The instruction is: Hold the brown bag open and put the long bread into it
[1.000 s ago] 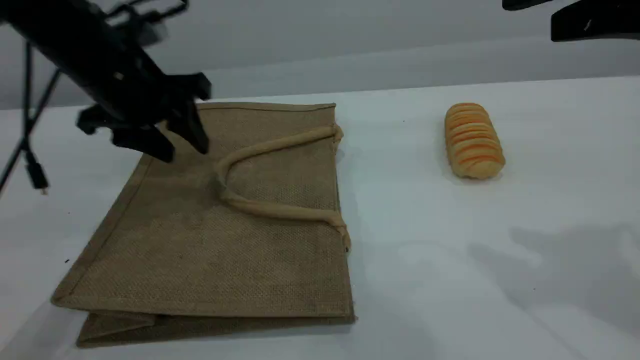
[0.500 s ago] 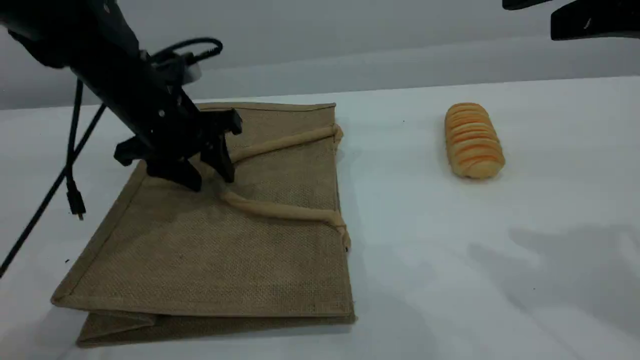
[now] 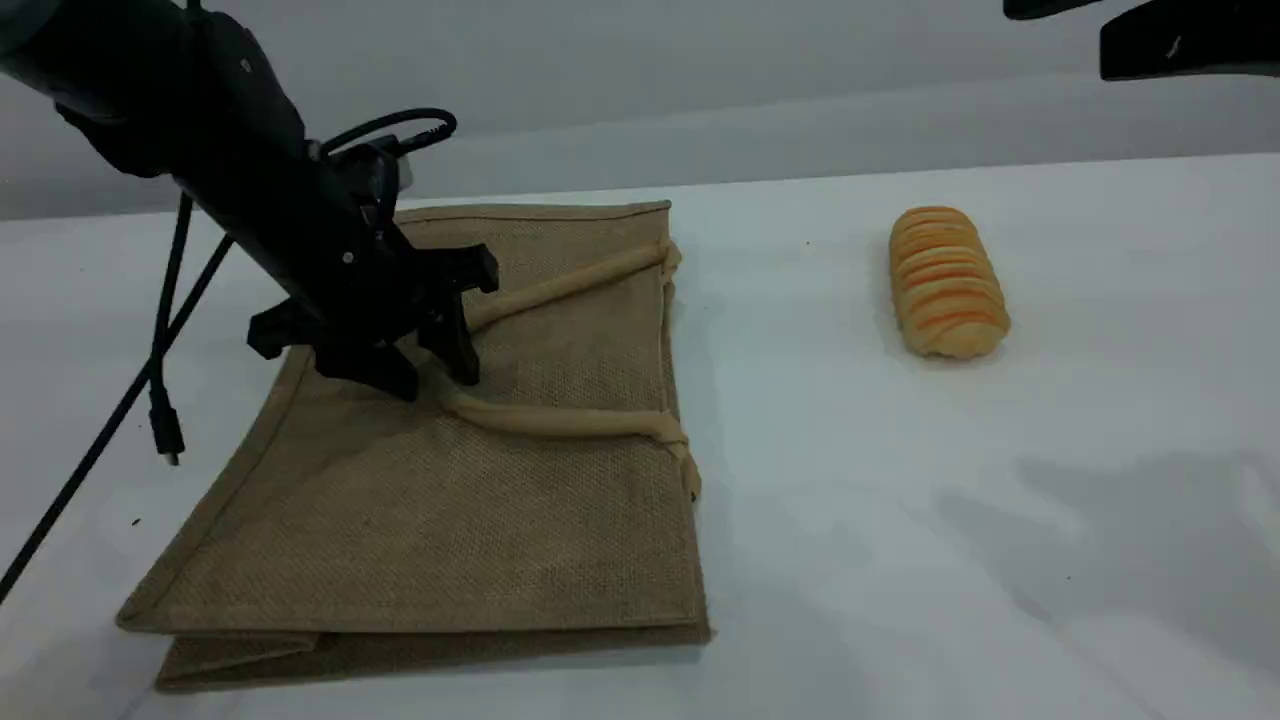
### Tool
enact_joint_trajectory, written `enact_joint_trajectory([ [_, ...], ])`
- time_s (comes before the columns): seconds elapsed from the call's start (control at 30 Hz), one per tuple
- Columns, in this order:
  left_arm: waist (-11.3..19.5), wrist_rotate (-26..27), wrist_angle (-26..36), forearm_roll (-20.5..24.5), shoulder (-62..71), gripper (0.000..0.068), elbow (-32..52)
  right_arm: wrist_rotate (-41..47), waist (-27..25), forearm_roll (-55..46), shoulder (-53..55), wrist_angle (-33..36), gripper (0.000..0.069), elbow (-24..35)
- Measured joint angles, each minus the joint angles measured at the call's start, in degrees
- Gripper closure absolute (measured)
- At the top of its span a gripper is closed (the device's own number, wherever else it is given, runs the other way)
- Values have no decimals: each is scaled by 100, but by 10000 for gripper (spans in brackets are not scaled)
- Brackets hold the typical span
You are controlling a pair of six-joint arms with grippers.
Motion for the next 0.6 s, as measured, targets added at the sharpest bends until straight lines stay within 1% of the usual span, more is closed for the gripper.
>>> enact_joint_trajectory([
  [0.07,0,0,6,0,7,371,0,0,0,0,0,-5,193,0],
  [0.2,0,-141,6,-181,17,526,0,-4,0,0,0,-23,193,0],
  [0.23,0,-151,11,-220,11,556,0,-6,0,0,0,-23,193,0],
  [0.33,0,-147,99,-295,-72,562,-36,-6,0,0,0,-28,193,0],
  [0.37,0,-135,218,-289,-119,567,-87,-6,0,0,0,-28,193,0],
  [0.43,0,-69,646,-282,-250,598,-237,-34,0,14,0,-44,193,0],
  [0.53,-6,246,1056,-282,-607,598,-629,-96,0,130,0,-129,193,0],
  [0.6,-6,466,1500,-282,-905,598,-969,-196,0,232,32,-292,193,0],
])
